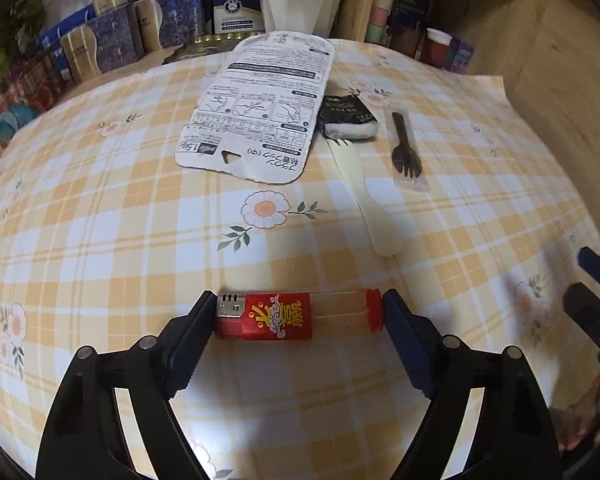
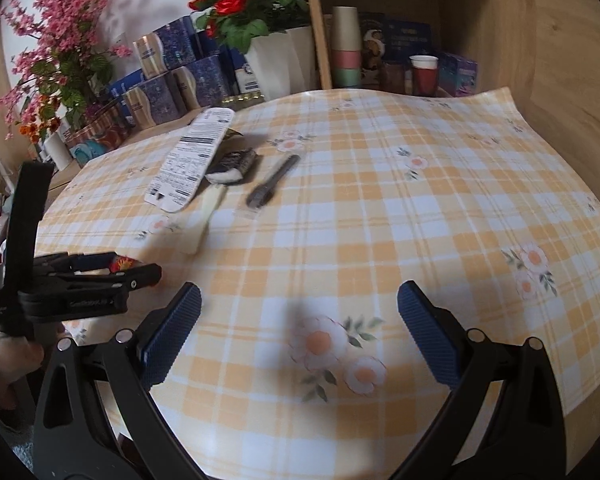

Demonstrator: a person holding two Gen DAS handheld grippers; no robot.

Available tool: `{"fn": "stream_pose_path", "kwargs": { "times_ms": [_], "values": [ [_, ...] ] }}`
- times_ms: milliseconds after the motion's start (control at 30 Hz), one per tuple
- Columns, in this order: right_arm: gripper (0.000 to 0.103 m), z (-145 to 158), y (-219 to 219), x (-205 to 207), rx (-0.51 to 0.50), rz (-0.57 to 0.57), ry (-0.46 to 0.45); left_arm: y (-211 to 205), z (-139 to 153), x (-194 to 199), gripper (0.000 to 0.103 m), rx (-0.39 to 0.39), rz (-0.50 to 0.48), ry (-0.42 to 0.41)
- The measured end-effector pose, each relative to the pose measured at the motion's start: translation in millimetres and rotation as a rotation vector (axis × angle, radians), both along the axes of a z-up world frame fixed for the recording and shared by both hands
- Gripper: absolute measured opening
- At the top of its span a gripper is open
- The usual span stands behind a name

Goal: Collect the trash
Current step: 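Grasp the red lighter with the left tool, then grasp the white plastic spork with the right tool while the left holds the lighter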

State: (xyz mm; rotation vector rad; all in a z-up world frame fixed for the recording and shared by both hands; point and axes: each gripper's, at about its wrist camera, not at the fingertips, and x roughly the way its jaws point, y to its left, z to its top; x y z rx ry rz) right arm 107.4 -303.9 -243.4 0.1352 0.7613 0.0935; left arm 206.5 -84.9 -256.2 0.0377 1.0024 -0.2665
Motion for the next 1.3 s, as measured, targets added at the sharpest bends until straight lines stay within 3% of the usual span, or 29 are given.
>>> {"fn": "stream_pose_path", "kwargs": {
  "times_ms": [233,400,567,633,733,833,1067,1167,1200,1300],
  "values": [
    [0.097,6.5,30.7,51.3,0.055,0.096,0.021,45.9,26.4,-21.8,0.081,-0.084,0.080,-0.055],
    [0.097,8.1,66.7,99.1,0.034,0.176,0.026,82.9,36.0,-46.5,0.081,-0.106,0.142,-0.084],
    [0.083,-5.7,94.3,136.0,0.000,0.198,0.065,122.7,34.6,-71.5,0.081,-0.143,0.224,-0.083],
    [0.071,-13.4,100.6,145.8,-0.016,0.196,0.085,135.4,34.2,-80.0,0.081,-0.161,0.255,-0.081],
    [0.063,-26.1,106.0,157.5,-0.056,0.179,0.126,147.1,34.6,-88.9,0.081,-0.185,0.284,-0.081],
    [0.057,-38.7,106.7,165.1,-0.077,0.166,0.164,153.1,34.8,-94.6,0.081,-0.195,0.290,-0.093],
    [0.053,-43.0,116.8,164.5,-0.145,0.193,0.162,153.7,29.7,-94.8,0.081,-0.213,0.285,-0.091],
    [0.035,-41.5,116.8,162.7,-0.133,0.208,0.153,152.9,28.7,-96.0,0.081,-0.216,0.277,-0.090],
    [0.025,-41.2,117.3,161.4,-0.126,0.219,0.151,152.8,28.6,-96.5,0.081,-0.218,0.276,-0.091],
    [0.025,-39.3,118.8,158.4,-0.120,0.229,0.163,152.5,28.4,-100.0,0.081,-0.219,0.272,-0.088]
  ]
}}
